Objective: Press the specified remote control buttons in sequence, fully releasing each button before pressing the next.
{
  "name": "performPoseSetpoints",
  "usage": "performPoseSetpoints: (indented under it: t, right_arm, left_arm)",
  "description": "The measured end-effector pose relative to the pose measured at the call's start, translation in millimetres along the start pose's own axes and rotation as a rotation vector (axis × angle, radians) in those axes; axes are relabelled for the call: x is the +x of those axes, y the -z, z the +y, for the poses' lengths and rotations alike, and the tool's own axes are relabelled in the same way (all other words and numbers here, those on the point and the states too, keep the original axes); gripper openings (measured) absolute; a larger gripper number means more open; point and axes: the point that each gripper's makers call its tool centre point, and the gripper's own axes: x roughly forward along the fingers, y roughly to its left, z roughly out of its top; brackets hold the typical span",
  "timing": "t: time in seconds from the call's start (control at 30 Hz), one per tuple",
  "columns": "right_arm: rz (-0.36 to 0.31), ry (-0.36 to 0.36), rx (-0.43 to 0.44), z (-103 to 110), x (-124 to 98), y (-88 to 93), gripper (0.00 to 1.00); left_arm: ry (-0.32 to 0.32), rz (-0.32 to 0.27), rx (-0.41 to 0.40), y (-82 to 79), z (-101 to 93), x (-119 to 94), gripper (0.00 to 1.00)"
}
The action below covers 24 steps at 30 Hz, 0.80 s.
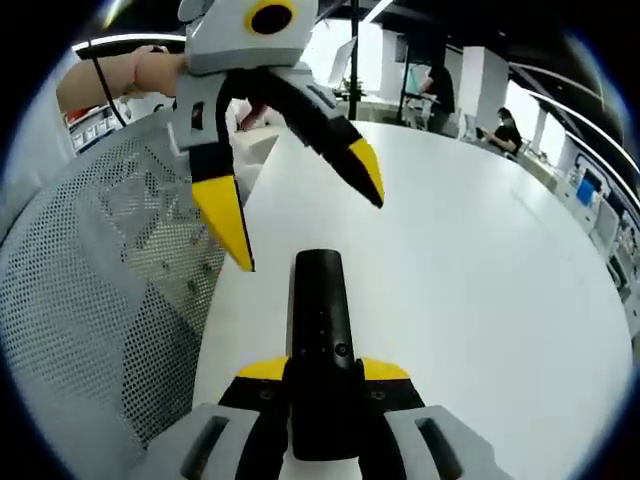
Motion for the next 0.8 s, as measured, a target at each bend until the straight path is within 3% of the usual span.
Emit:
performPoseSetpoints:
  t: [0.07, 0.17, 0.27, 0.4, 0.5, 0.6, 0.67, 0.73, 0.8]
  right_arm:
    - [0.004, 0.0, -0.002, 0.7, 0.5, -0.7, 0.22]
    - [0.007, 0.001, -0.003, 0.3, -0.6, 0.1, 0.22]
    - [0.012, 0.001, -0.004, 0.7, -0.3, -0.4, 0.22]
    - [0.017, -0.001, -0.006, -0.2, -1.3, 0.5, 0.22]
    - [0.023, -0.002, -0.007, -0.6, -1.1, 0.6, 0.22]
    - [0.025, -0.002, -0.005, -0.5, -1.3, 1.0, 0.22]
    - [0.026, -0.002, -0.003, -0.6, -1.3, 1.4, 0.22]
    - [0.026, -0.003, 0.003, -0.5, -1.1, 1.4, 0.22]
    - [0.018, -0.021, 0.074, 1.3, -1.8, -1.0, 0.24]
  left_arm:
    - [-0.048, -0.043, -0.015, -8.7, 7.4, -12.5, 0.61]
    - [-0.108, -0.153, -0.074, -26.4, 14.9, -32.6, 0.62]
    - [-0.144, -0.289, -0.167, -46.5, 18.0, -51.4, 0.7]
    - [-0.226, -0.404, -0.184, -59.9, 25.5, -78.2, 0.77]
    - [-0.28, -0.42, -0.176, -57.9, 28.8, -90.0, 0.82]
    - [-0.356, -0.485, -0.132, -59.3, 33.0, -103.6, 0.98]
    - [-0.369, -0.482, -0.123, -54.0, 30.1, -108.8, 1.0]
    - [-0.386, -0.497, -0.148, -48.5, 31.1, -114.8, 1.0]
    - [-0.398, -0.519, -0.211, -40.5, 32.9, -118.5, 1.0]
